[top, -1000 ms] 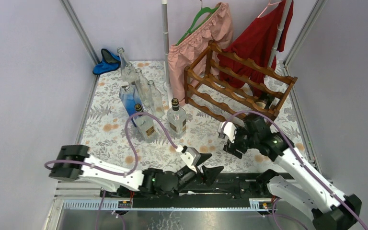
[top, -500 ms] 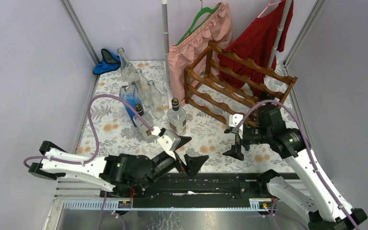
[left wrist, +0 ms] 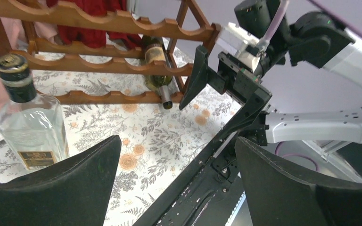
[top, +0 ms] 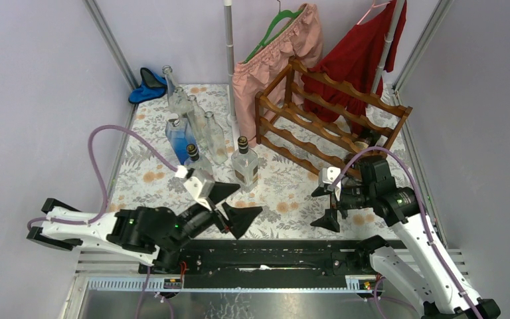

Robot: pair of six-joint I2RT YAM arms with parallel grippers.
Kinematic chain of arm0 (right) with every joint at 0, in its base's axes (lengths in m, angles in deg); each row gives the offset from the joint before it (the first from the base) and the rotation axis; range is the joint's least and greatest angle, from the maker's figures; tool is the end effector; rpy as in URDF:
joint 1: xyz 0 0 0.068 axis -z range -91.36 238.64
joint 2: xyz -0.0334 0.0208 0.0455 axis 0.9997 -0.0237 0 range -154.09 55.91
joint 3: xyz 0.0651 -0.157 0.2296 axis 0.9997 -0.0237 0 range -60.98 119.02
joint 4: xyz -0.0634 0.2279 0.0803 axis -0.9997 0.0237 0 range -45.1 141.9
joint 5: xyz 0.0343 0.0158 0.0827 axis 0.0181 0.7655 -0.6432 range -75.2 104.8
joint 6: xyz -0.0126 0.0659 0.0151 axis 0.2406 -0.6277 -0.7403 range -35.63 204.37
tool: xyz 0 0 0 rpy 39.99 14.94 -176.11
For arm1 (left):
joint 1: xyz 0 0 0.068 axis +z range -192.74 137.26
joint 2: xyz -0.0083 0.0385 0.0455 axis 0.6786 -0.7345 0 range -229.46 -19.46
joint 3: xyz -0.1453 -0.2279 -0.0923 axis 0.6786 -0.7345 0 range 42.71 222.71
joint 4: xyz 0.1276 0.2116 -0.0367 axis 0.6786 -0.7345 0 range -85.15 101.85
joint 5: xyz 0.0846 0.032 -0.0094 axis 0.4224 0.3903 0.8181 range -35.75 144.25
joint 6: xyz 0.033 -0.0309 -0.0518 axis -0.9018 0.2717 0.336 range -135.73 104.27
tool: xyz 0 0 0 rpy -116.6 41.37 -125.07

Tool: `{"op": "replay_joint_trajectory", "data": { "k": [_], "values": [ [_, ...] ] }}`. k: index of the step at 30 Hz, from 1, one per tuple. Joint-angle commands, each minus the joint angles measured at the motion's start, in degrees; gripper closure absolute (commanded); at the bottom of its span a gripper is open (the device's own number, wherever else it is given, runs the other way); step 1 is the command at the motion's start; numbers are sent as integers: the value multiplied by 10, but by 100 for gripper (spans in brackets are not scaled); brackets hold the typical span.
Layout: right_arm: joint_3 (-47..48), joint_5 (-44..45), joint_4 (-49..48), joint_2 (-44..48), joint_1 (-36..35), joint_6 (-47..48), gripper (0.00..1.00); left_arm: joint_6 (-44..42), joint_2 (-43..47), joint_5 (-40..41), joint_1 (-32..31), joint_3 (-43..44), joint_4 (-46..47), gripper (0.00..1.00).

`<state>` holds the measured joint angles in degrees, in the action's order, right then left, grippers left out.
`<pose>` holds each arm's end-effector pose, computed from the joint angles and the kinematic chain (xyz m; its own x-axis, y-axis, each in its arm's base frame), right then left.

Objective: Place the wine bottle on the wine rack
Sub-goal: Pick up the wine bottle from the center of the board.

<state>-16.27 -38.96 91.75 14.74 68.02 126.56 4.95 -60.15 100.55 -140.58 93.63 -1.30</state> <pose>0.0942 0.0832 0.2969 0.0331 -0.4118 -0.9107 -0.9924 0.0946 -0.0789 0.0207 -0.1445 0.3889 -0.2700 -0.1721 -0.9474 0.7349 0.5989 -0.3182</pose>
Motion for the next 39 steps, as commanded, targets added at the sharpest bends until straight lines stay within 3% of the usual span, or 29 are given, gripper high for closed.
{"op": "replay_joint_trajectory", "data": {
  "k": [1,5,8,10,11,13,14,18,23,28,33,39],
  "values": [
    [14,-46,14,-8,14,42,0,-105,36,20,-2,1,59,3],
    [20,-73,50,-11,34,73,0,-178,-15,86,0,75,41,2],
    [21,-74,54,-14,54,76,0,-196,-102,128,30,166,-30,1],
    [22,-76,56,-20,64,76,0,-155,-160,82,103,261,-119,1],
    [23,-77,56,-22,68,76,0,-139,-184,23,159,287,-149,1],
    [23,-77,57,-28,75,76,0,-129,-214,-114,271,308,-165,2],
    [22,-76,57,-30,77,76,0,-127,-224,-144,306,311,-161,2],
    [17,-67,46,-29,78,67,0,-145,-230,-176,354,305,-129,1],
    [14,-59,31,-30,78,53,0,-134,-271,-242,462,325,-200,1],
    [15,-52,25,-32,78,47,0,-133,-303,-244,506,317,-243,1],
    [15,-47,21,-39,78,43,0,-133,-336,-300,515,314,-239,1],
    [15,-45,21,-36,78,41,0,-132,-379,-284,520,314,-235,2]
  ]
}}
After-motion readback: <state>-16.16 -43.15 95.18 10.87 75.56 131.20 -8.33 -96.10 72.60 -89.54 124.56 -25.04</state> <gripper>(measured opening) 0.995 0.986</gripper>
